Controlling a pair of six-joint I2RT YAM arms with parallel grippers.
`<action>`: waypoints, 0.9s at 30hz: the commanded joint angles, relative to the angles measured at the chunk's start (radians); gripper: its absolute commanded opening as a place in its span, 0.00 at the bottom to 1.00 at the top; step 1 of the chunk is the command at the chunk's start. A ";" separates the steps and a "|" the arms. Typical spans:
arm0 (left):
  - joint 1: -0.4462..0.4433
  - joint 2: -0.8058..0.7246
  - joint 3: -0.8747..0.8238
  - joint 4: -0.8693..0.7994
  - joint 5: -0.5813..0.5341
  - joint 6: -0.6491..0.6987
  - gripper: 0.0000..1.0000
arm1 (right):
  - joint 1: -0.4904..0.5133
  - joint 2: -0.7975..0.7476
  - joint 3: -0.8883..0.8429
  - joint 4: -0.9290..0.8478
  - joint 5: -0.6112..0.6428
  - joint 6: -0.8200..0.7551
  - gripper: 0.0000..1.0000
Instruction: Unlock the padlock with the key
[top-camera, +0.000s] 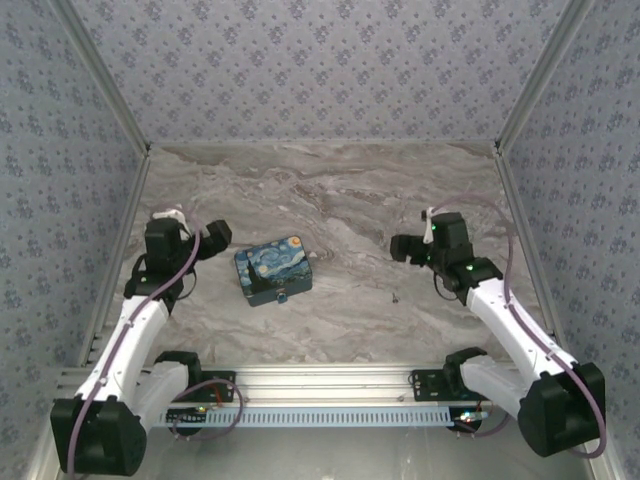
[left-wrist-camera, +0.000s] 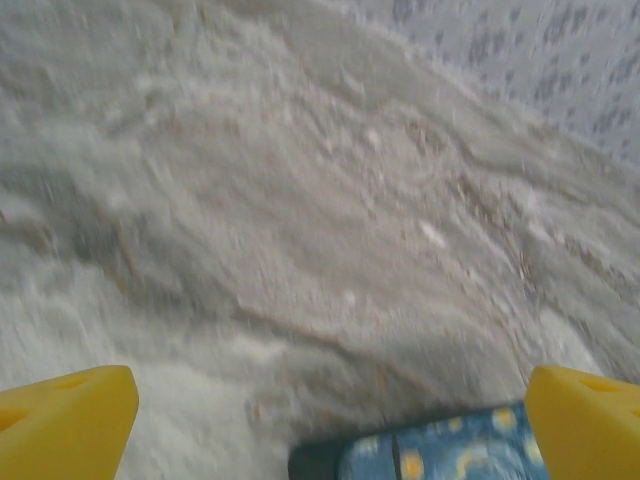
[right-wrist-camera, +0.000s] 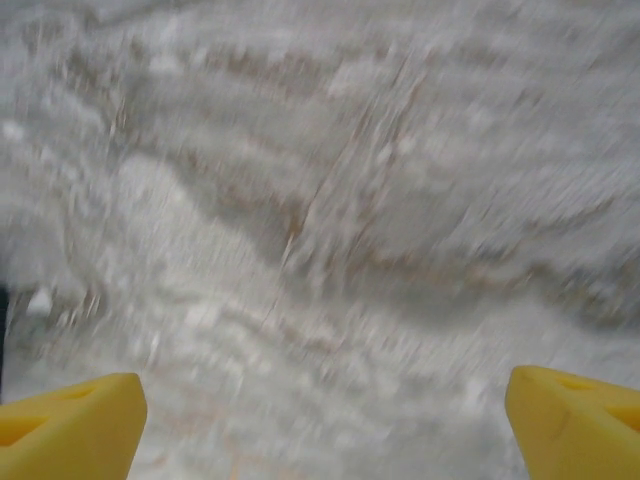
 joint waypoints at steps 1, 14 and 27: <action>-0.015 -0.034 0.029 -0.169 0.078 -0.078 0.99 | 0.074 0.006 0.005 -0.192 0.042 0.106 0.91; -0.222 0.028 0.020 -0.039 0.046 -0.160 0.99 | 0.171 0.202 -0.052 -0.182 0.081 0.196 0.57; -0.302 0.098 0.044 -0.025 -0.010 -0.144 0.99 | 0.213 0.360 -0.028 -0.152 0.106 0.239 0.45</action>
